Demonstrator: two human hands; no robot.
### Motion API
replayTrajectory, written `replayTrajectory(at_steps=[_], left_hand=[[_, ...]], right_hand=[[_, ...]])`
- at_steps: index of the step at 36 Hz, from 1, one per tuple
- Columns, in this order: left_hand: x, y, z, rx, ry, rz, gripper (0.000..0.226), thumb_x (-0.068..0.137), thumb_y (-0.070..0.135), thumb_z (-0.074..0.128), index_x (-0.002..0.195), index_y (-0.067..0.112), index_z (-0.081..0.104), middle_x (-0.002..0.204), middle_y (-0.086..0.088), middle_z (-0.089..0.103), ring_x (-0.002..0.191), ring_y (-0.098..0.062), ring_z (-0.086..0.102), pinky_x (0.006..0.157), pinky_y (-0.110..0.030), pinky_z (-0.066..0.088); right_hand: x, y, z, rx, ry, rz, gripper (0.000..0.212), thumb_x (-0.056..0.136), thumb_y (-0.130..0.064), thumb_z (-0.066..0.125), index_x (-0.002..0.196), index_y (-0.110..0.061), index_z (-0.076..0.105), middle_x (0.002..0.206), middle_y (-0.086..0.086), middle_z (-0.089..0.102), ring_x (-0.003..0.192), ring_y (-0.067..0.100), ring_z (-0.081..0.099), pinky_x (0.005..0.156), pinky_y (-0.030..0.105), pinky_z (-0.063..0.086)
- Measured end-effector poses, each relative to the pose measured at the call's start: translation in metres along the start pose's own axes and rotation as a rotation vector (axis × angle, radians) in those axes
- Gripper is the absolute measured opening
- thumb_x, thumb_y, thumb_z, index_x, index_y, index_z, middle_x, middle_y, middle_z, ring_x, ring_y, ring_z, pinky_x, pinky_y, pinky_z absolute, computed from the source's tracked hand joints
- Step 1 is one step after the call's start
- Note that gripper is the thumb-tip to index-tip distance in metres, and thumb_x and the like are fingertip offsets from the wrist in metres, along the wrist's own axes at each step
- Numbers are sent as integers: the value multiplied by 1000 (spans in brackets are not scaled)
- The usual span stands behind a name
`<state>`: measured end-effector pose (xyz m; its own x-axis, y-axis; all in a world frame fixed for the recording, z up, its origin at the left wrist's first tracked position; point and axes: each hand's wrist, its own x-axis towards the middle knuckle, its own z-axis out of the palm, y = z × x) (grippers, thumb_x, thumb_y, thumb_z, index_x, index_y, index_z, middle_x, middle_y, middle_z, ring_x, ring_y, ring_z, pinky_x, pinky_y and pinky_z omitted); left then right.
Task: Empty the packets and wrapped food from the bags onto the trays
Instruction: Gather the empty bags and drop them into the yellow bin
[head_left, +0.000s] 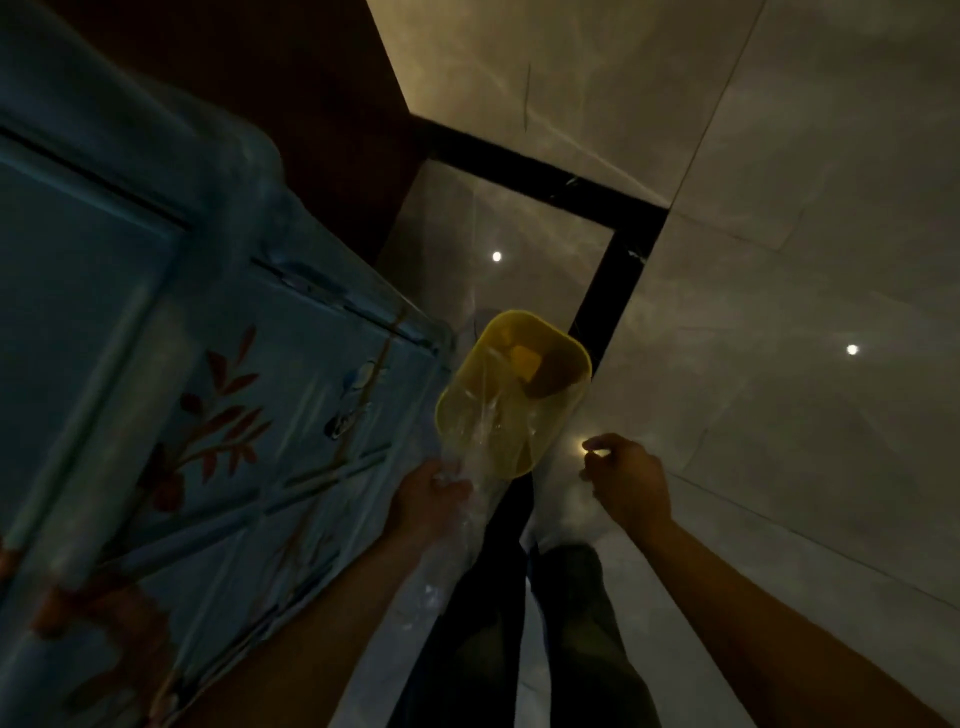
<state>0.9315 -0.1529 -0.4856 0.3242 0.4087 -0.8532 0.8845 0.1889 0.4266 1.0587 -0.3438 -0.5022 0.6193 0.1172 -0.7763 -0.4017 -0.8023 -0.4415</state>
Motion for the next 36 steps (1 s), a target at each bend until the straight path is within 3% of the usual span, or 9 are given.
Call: replayTrajectory(at_steps=[4,11,15,20,23,27,30,33,36], left_hand=[[40,-6,8,104,-5,8,20,89,8,67,88,27,59,72,3,61,52,-10,55,40,-17,45],[93,-9,27,191,-53,-3,13,89,13,67,94,23,61,106,-20,69,89,-40,67,66,-34,45],[122,-2,41,284,-86,21,38,89,18,67,125,8,61,112,-19,68,99,-41,66,81,-46,55],[158,13,60,348,-140,79,29,93,15,61,118,2,65,120,-21,66,108,-36,62,81,-34,50],[178,21,70,323,-133,32,35,100,21,53,126,-1,61,130,-24,60,118,-39,57,99,-44,47],[196,28,73,395,-133,1,41,101,29,50,126,-2,61,131,-25,59,119,-40,56,103,-48,45],[204,33,74,402,-161,-34,45,103,32,45,133,1,55,137,-25,55,123,-41,53,105,-52,42],[208,36,72,391,-176,-59,45,102,35,45,135,6,54,132,-20,59,115,-38,58,97,-45,48],[210,36,65,266,-167,-103,40,99,39,48,129,13,57,118,-14,62,84,-25,57,72,-32,47]], right_hand=[[38,7,23,-78,17,29,25,93,-16,53,112,-14,69,106,13,74,97,30,69,87,46,55],[85,3,58,-100,-30,84,20,85,-17,60,101,-12,71,94,14,75,88,32,71,82,46,58],[114,-5,71,-68,-62,114,24,84,-19,58,96,-3,72,95,20,74,90,38,71,82,49,58],[149,-13,82,-152,-80,72,22,92,-18,56,89,0,69,95,21,74,76,32,68,71,41,58],[168,-13,87,-209,-102,75,21,91,-14,61,101,2,70,101,22,72,78,31,66,65,34,51],[180,-14,92,-183,-131,86,28,93,-21,62,108,2,68,106,22,70,96,37,68,81,41,56],[185,-12,95,-198,-153,97,24,95,-20,58,103,0,68,92,15,69,78,29,64,64,29,47],[187,-10,96,-92,-188,169,18,95,-11,54,93,1,67,71,11,66,48,18,59,36,18,43],[185,-10,94,12,-215,203,20,96,-11,50,92,2,64,78,18,66,45,22,57,41,24,48]])
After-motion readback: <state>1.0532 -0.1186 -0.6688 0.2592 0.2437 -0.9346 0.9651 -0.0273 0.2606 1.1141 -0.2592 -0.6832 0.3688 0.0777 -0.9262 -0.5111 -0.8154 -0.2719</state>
